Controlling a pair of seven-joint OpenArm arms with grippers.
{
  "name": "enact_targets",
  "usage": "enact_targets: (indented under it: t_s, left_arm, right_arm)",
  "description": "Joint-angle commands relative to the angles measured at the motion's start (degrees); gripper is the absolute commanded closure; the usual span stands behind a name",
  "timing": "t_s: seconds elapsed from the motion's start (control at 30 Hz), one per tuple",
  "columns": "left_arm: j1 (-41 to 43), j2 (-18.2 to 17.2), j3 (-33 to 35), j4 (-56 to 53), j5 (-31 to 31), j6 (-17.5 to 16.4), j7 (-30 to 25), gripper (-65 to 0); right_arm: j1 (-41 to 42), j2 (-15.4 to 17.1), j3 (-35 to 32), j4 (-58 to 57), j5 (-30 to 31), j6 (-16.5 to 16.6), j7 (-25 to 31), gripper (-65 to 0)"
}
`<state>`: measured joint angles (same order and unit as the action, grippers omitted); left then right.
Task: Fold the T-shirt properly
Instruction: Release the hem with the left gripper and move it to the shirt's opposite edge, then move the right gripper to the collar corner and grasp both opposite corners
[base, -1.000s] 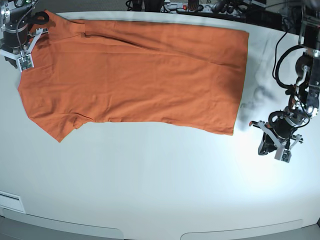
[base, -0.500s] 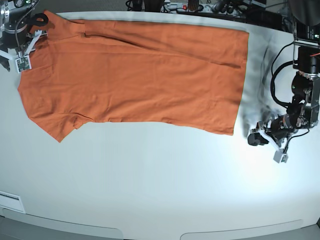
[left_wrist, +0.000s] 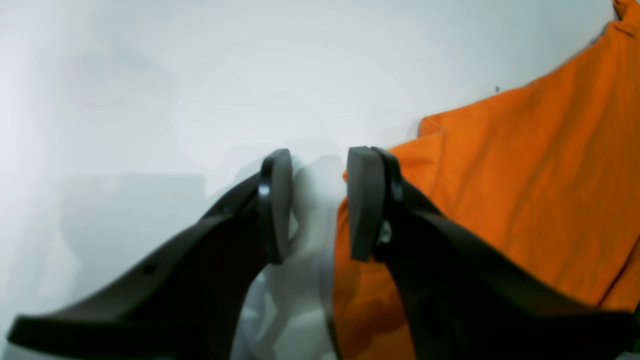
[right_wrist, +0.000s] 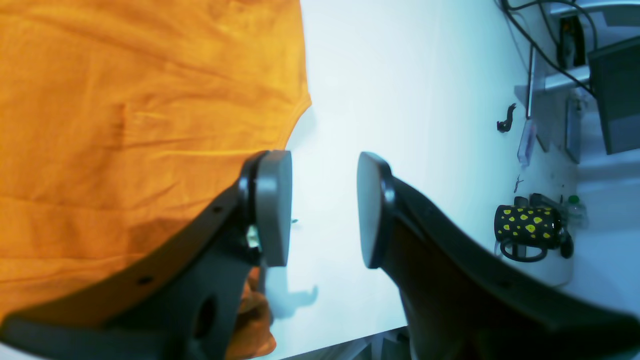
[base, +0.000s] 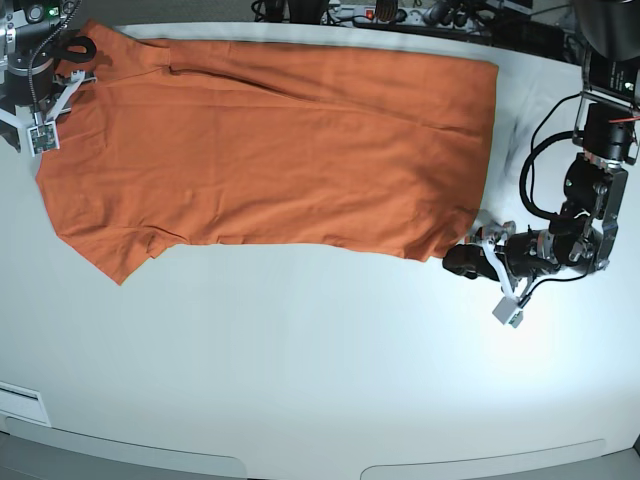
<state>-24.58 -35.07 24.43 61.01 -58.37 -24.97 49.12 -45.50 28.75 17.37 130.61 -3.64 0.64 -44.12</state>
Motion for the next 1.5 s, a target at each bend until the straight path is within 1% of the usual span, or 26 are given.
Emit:
enact_targets:
  t_s: [0.0, 0.23, 0.27, 0.37, 0.53, 0.67, 0.77, 0.8, 0.9, 1.07, 1.13, 1.17, 1.3, 1.37, 1.47]
  left_arm:
    - [0.87, -0.35, 1.01, -0.39, 3.45, 0.42, 6.47, -21.2]
    - [0.87, -0.28, 0.96, -0.37, 3.23, 0.46, 6.25, -21.2]
    - [0.85, -0.31, 0.96, -0.37, 2.69, 0.09, 6.27, -21.2]
    - [-0.11, -0.35, 0.96, -0.37, 2.40, -3.04, 6.69, -21.2]
    - [-3.23, -0.35, 0.94, -0.37, 2.36, -3.34, 6.71, -21.6]
    - [-4.68, -0.37, 0.94, -0.37, 2.43, -3.34, 6.69, -31.0]
    - [-5.01, -0.35, 0.48, -0.37, 3.80, -3.28, 6.51, -31.6]
    - [-5.01, -0.37, 0.02, -0.37, 4.37, -3.23, 6.19, -31.6]
    - [-5.01, -0.37, -2.47, -0.37, 5.97, -1.20, 6.19, -31.7]
    - [-4.98, -0.37, -10.16, -0.37, 6.38, -0.94, 6.51, -31.6]
    - [-4.98, -0.42, -12.72, -0.37, 5.25, -0.96, 8.00, -31.6]
    - [-4.98, -0.55, -13.49, -0.37, 3.67, -1.29, 9.16, -31.6]
    - [-4.96, -1.14, -14.05, -0.37, -3.58, -5.20, 14.40, -31.6]
    - [-4.94, -1.29, -14.05, -0.37, -5.25, -6.75, 15.26, -31.6]
    - [-4.94, -1.25, -14.05, -0.37, -5.33, -7.06, 15.19, -31.6]
  right_arm:
    - [-0.04, 0.79, 0.42, 1.05, -0.85, -0.42, 0.85, -24.4]
    - [-0.02, 0.79, 0.42, 1.05, -0.83, -0.42, 0.87, -24.4]
    - [-0.04, 0.79, 0.42, 1.05, -0.83, -0.42, 0.87, -24.4]
    - [-0.02, 0.79, 0.42, 1.05, -0.83, -0.42, 0.90, -24.4]
    - [-0.04, 0.79, 0.42, 1.05, -0.83, -0.42, 0.87, -24.4]
    - [-0.02, 0.79, 0.42, 1.05, -0.85, -0.42, 0.85, -24.4]
    - [-0.04, 0.79, 0.42, 1.05, -0.85, -0.42, 0.85, -24.4]
    - [-0.04, 0.79, 0.42, 1.05, -0.85, -0.42, 0.85, -24.4]
    - [-0.02, 0.79, 0.42, 1.05, -0.85, -0.42, 0.87, -24.4]
    - [-0.02, 0.79, 0.42, 1.05, -0.85, -0.44, 0.90, -24.4]
    - [-0.02, 0.79, 0.42, 1.05, -0.85, -0.44, 0.90, -24.4]
    - [-0.02, 0.79, 0.42, 1.05, -0.85, -0.42, 0.90, -24.4]
    - [-0.02, 0.79, 0.42, 1.05, -0.85, -0.44, 0.98, -24.4]
    - [-0.02, 0.79, 0.42, 1.05, -0.85, -0.44, 1.01, -24.4]
    - [-0.04, 0.79, 0.42, 1.05, -0.85, -0.44, 1.01, -24.4]
